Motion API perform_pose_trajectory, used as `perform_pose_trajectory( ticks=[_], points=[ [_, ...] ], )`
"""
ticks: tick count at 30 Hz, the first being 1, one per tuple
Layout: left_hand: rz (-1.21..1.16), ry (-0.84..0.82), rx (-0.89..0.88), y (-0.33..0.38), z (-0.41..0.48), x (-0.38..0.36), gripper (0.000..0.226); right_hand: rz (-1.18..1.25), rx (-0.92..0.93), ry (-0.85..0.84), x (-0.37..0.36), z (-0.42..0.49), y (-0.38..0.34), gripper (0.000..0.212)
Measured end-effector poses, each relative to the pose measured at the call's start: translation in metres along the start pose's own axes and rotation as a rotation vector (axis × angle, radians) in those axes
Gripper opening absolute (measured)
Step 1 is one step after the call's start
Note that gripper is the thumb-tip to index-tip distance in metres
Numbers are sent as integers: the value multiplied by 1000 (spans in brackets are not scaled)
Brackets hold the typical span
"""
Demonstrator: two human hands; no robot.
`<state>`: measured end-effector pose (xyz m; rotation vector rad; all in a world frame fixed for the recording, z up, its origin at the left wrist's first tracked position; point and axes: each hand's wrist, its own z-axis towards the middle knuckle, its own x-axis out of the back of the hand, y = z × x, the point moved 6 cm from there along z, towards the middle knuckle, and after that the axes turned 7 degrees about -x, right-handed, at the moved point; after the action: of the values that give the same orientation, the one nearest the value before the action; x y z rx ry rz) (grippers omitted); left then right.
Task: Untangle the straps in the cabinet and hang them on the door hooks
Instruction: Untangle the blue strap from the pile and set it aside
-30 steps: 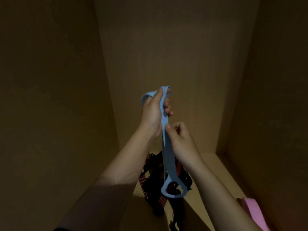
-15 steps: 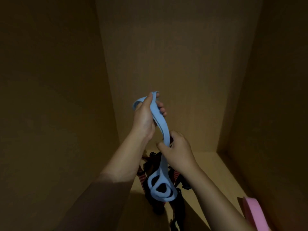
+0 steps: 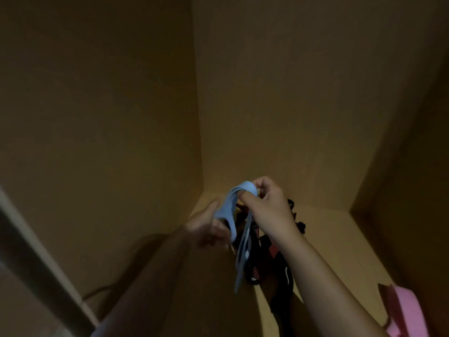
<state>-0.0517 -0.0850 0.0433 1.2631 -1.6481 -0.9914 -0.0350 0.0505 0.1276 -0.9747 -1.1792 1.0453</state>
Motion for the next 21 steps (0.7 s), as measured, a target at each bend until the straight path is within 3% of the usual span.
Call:
perform_pose_trajectory(
  ticks=[4, 6, 8, 10, 12, 17, 21],
  points=[
    [692, 316, -200, -3, -16, 38, 45, 4, -45, -92, -25, -4, 6, 26],
    [505, 374, -401, 2, -24, 45, 30, 16, -48, -124, -36, -8, 7, 29],
    [280, 221, -523, 5, -24, 35, 32, 78, -75, -170, -47, -11, 8, 30],
    [9, 83, -433, -4, -23, 27, 59, 175, -116, -211, -55, -12, 11, 32],
    [-163, 13, -393, -25, -23, 30, 67, 260, -175, -229, -61, -10, 16, 33],
    [-86, 12, -489, -37, -42, 33, 21, 437, -314, -295, -79, -7, 42, 33],
    [54, 48, -395, -46, -39, 40, 27, 597, -466, -301, -95, -13, 68, 17]
  ],
)
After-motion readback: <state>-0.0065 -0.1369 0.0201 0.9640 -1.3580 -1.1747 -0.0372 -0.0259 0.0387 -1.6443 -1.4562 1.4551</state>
